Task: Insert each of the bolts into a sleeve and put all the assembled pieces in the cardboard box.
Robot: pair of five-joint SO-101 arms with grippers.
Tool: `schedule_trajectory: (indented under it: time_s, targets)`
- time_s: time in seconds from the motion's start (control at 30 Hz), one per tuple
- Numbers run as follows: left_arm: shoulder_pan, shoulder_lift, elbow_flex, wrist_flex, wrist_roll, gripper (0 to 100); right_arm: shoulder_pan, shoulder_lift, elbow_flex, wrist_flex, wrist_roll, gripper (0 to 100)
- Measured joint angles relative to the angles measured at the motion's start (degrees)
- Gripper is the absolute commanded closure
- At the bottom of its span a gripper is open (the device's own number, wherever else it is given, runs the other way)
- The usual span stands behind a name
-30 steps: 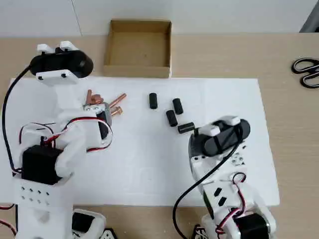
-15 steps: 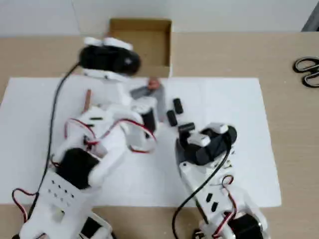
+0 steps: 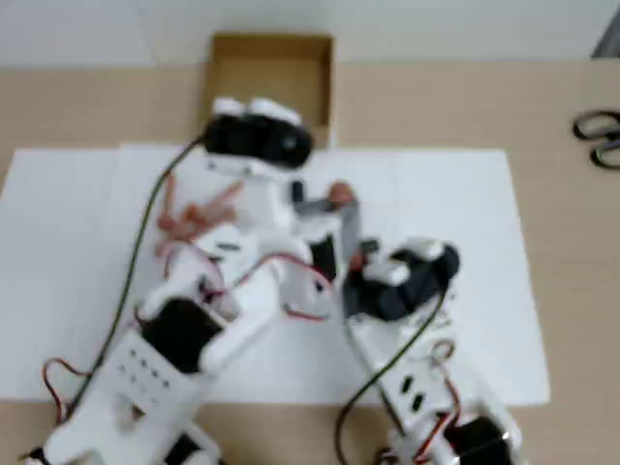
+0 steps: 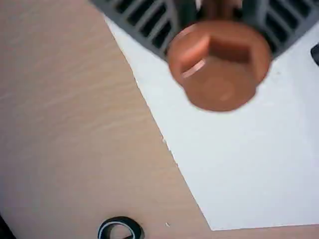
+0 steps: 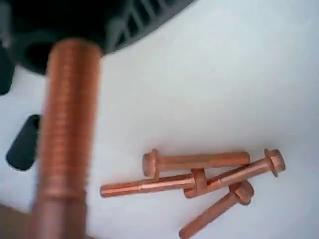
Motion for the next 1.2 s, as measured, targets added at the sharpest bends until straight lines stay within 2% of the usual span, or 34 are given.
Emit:
schedule_trajectory:
  time_s: [0.47, 0.63, 0.87, 1.2]
  targets:
    - [0.0, 0.1, 1.6, -1.7, 0.0, 100, -0.3, 0.0, 0.0, 0.0, 0.0, 99.5]
    - [0.5, 0.1, 1.6, 2.4, 0.0, 100, -0.3, 0.0, 0.0, -0.3, 0.0, 99.5]
    - [2.4, 0.0, 1.6, 7.5, -4.8, 100, -0.6, 0.1, 0.0, -1.1, 0.0, 99.5]
    - [4.6, 2.5, 2.4, 10.5, -9.5, 99, -1.9, 0.2, 0.2, -1.5, -0.2, 99.5]
